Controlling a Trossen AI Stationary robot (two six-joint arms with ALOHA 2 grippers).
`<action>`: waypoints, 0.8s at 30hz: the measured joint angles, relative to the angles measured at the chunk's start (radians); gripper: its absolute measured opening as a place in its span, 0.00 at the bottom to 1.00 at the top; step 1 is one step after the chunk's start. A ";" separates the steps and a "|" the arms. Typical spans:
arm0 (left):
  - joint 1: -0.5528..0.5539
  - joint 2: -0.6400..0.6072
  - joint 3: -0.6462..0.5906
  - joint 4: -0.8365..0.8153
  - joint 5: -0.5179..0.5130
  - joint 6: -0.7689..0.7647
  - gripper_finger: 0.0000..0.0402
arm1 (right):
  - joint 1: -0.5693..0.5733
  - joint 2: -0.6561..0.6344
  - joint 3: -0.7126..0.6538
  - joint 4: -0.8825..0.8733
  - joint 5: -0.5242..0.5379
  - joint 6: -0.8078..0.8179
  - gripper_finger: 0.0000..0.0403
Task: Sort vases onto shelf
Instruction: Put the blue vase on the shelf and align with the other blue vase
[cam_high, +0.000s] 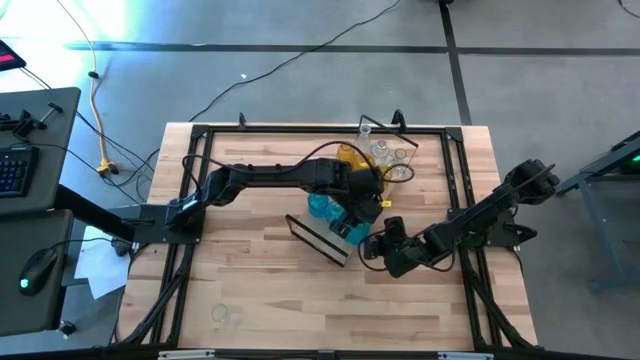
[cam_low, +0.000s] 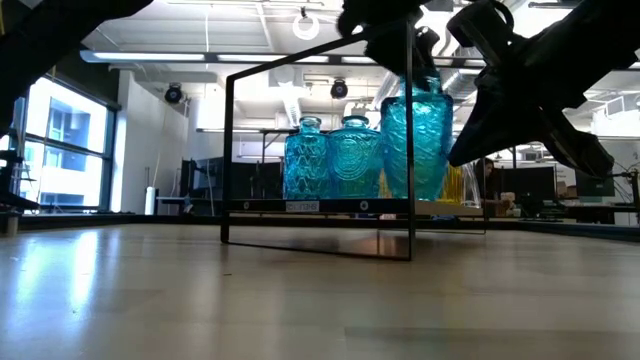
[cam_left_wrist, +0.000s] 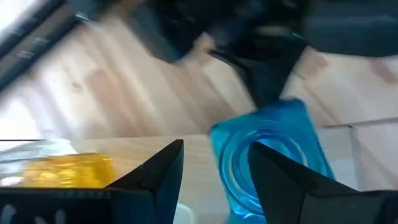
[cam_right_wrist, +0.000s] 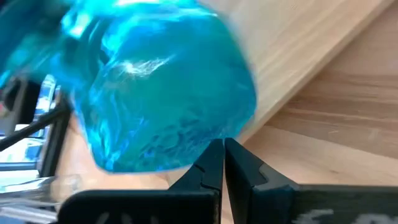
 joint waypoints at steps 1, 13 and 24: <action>0.000 -0.004 -0.001 0.022 -0.016 0.000 0.42 | 0.000 0.000 0.000 0.006 -0.002 -0.001 0.00; -0.007 -0.013 0.001 0.028 -0.029 -0.011 0.42 | -0.001 -0.001 0.002 0.011 0.001 -0.002 0.00; -0.009 -0.033 0.002 0.028 -0.064 -0.035 0.42 | 0.000 -0.001 0.001 0.009 -0.005 -0.003 0.00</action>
